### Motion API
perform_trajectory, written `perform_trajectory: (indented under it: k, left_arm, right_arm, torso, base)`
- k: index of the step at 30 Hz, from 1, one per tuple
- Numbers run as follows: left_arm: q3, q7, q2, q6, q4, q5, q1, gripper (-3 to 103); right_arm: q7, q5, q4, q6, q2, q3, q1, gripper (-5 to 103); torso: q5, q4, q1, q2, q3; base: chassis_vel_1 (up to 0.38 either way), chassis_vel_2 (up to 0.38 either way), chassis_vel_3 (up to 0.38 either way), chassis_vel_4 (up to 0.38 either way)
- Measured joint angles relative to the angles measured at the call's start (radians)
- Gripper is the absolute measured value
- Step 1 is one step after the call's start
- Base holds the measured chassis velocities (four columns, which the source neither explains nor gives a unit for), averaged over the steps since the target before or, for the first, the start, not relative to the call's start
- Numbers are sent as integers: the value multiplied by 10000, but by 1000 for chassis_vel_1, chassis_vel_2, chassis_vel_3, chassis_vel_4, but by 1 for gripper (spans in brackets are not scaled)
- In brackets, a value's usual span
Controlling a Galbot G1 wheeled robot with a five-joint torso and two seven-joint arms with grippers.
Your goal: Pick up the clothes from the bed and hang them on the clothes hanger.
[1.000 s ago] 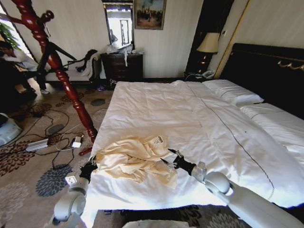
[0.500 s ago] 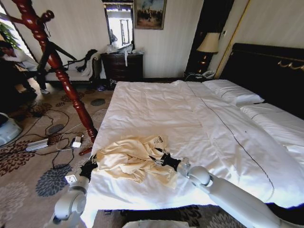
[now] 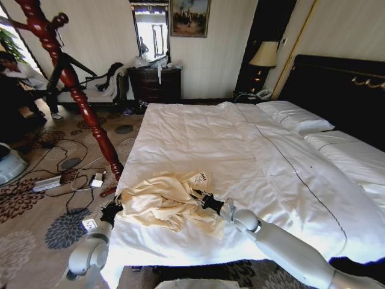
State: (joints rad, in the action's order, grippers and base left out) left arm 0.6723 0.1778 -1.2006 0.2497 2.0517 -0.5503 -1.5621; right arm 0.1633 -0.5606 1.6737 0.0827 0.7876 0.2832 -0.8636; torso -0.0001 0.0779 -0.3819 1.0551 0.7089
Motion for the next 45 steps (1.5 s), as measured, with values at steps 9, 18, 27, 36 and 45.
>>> perform_trajectory:
  k: [9, 18, 27, 36, 45]
  left_arm:
    - [-216, 41, 9, 0, -181, -38, 252, 2]
    - [-190, 107, 178, 0, -74, -347, 354, 2]
    - [498, 127, 1470, -546, 1219, -1874, 636, 2]
    - [3061, 346, 4743, -614, 2877, -4590, 1358, 2]
    - [6597, 707, 7509, -396, 3043, -7705, 1405, 2]
  right_arm:
    - [117, 99, -23, 108, -80, -155, -317, 1]
    - [170, 41, 36, 406, 11, -665, -530, 0]
    - [-338, -2234, 1472, 697, -221, -2766, 134, 0]
    - [-2181, -4908, 2757, 1101, -371, -3603, 3194, 0]
    - [-3011, -6011, 3957, 946, -711, -4270, 4911, 0]
  torso:
    - [1, 1, 0, 0, 0]
    - [1, 1, 0, 0, 0]
    - [0, 4, 0, -1, 0]
    - [-2, 2, 0, -1, 0]
    - [3, 3, 0, 0, -1]
  base:
    - [0, 0, 0, 0]
    - [0, 0, 0, 0]
    - [0, 0, 0, 0]
    - [0, 0, 0, 0]
    - [0, 0, 0, 0]
